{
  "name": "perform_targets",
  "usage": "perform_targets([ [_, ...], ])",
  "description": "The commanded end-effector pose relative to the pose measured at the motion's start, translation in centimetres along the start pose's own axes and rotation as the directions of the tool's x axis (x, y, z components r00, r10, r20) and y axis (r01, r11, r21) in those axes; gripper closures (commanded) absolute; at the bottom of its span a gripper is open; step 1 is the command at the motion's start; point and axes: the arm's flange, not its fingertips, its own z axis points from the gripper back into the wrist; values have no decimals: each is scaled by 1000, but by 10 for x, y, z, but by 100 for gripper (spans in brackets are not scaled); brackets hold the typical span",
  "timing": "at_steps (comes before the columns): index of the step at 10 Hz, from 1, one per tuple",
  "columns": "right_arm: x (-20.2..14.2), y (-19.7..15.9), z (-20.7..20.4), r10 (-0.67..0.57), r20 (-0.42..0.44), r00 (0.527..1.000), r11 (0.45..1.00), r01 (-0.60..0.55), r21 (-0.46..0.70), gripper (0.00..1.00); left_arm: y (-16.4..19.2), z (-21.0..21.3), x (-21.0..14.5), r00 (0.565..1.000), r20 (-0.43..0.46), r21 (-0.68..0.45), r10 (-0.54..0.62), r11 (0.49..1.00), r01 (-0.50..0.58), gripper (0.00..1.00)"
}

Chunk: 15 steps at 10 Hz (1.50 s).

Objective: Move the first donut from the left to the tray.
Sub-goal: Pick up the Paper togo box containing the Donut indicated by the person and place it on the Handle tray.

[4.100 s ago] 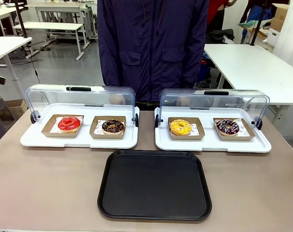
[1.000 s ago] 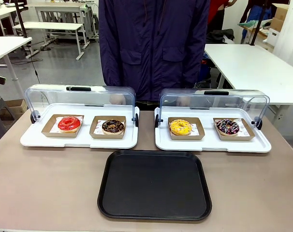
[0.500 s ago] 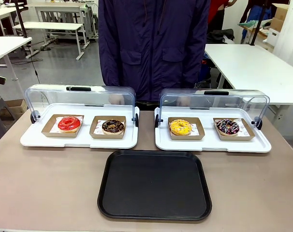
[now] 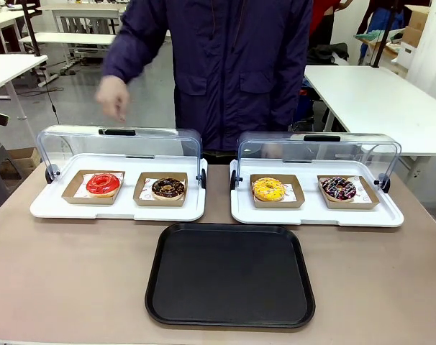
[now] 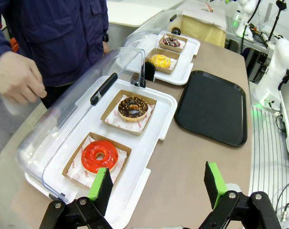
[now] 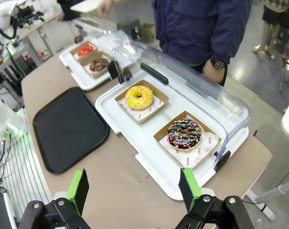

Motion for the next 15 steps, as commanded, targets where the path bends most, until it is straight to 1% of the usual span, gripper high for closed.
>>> perform_targets([
  [1, 2, -2, 0, 26, 25, 999, 1000, -26, 4, 0, 0, -1, -1, 1000, 18, -6, -23, 1000, 23, 0],
  [15, 2, -2, 0, 26, 25, 999, 1000, -26, 4, 0, 0, -1, -1, 1000, 18, -6, -23, 1000, 23, 0],
])
